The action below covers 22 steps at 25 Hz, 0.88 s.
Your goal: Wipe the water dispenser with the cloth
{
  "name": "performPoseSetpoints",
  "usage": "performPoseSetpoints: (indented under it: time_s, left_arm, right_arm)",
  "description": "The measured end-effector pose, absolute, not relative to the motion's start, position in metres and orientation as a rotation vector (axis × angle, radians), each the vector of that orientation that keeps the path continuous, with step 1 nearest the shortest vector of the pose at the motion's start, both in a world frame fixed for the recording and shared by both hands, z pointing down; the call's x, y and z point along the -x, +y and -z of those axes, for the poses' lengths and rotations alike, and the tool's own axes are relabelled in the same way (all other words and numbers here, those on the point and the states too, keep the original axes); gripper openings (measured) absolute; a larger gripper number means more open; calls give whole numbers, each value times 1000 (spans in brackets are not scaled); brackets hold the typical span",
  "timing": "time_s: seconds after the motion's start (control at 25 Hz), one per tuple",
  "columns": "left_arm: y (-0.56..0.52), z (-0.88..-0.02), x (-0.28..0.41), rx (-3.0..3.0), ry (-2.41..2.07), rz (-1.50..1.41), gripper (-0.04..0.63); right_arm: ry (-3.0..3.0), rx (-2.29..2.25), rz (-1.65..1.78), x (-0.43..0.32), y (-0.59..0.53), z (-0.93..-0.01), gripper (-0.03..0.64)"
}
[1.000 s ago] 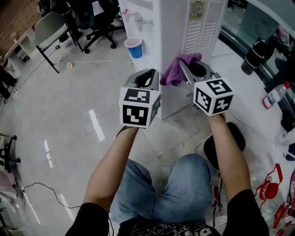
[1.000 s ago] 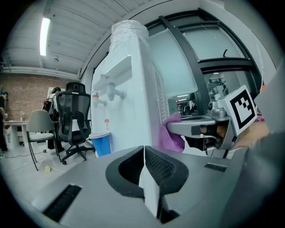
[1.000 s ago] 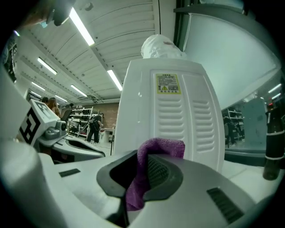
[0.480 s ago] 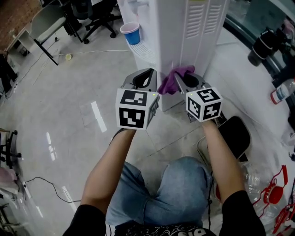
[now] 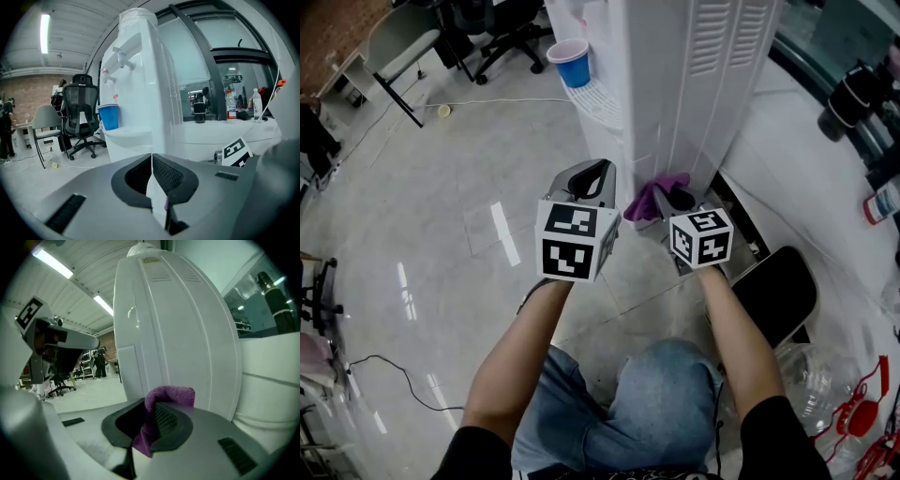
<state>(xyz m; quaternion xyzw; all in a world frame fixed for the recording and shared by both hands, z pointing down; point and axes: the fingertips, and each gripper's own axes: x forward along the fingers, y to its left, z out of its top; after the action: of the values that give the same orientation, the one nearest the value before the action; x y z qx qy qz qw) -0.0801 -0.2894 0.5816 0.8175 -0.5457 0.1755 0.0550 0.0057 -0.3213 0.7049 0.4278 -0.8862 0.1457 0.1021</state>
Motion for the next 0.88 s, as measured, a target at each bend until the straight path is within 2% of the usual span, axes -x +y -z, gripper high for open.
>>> performPoseSetpoints:
  time_s: [0.2, 0.44, 0.88]
  left_arm:
    - [-293, -579, 81, -2489, -1667, -567, 29]
    - [-297, -544, 75, -2469, -1649, -581, 29]
    - [-302, -368, 45, -2404, -1600, -543, 29]
  right_arm:
    - [-2590, -1243, -457, -5, -321, -717, 32]
    - [-2590, -1241, -460, -16, -317, -673, 32]
    - [-2556, -1224, -412, -57, -313, -457, 32]
